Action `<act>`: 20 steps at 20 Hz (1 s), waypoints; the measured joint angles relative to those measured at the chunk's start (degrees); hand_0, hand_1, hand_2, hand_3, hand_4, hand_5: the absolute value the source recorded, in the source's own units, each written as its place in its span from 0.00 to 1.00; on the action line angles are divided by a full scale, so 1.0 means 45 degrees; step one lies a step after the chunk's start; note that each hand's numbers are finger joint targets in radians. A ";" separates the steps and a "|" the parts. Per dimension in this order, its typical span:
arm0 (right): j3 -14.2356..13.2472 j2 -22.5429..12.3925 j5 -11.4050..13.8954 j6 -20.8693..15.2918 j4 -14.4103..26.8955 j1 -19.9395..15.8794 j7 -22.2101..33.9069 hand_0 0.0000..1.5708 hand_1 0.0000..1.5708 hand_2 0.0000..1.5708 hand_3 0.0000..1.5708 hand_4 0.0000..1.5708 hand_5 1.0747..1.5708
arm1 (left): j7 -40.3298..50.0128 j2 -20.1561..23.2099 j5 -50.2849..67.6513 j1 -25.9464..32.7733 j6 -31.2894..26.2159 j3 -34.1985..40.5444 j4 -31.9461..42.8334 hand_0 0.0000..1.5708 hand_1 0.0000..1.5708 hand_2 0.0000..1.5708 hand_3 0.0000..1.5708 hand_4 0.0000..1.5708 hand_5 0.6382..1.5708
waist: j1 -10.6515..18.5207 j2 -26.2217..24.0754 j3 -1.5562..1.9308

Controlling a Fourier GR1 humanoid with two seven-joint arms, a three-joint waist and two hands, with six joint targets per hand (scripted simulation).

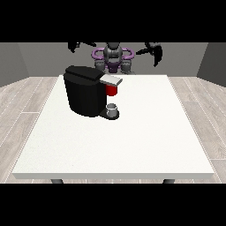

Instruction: Insert the coffee pod into the coffee machine and close the lid

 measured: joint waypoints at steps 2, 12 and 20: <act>-0.0297 -0.0230 -0.0187 0.0091 0.0123 -0.0448 0.0196 0.00 0.00 0.00 0.00 0.00 1.00 | 0.0141 0.0038 0.0244 0.0188 -0.0192 -0.0130 -0.0523 0.00 0.00 0.00 0.00 0.26 1.00 | 0.0209 0.0323 0.0002; -0.1614 -0.0572 -0.1498 0.0338 0.1799 -0.2379 0.0880 0.00 0.00 0.00 0.00 0.11 1.00 | 0.1242 -0.0057 0.1735 0.0986 -0.0099 -0.1550 -0.3243 0.00 0.00 0.00 0.00 0.23 1.00 | 0.1050 0.1546 0.0004; -0.1525 -0.0481 -0.1635 0.0386 0.2883 -0.3183 0.0751 0.00 0.00 0.00 0.00 0.00 1.00 | 0.2127 0.0005 0.2349 0.2177 0.0324 -0.2413 -0.5769 0.00 0.00 0.00 0.00 0.23 1.00 | 0.1026 0.2406 0.0007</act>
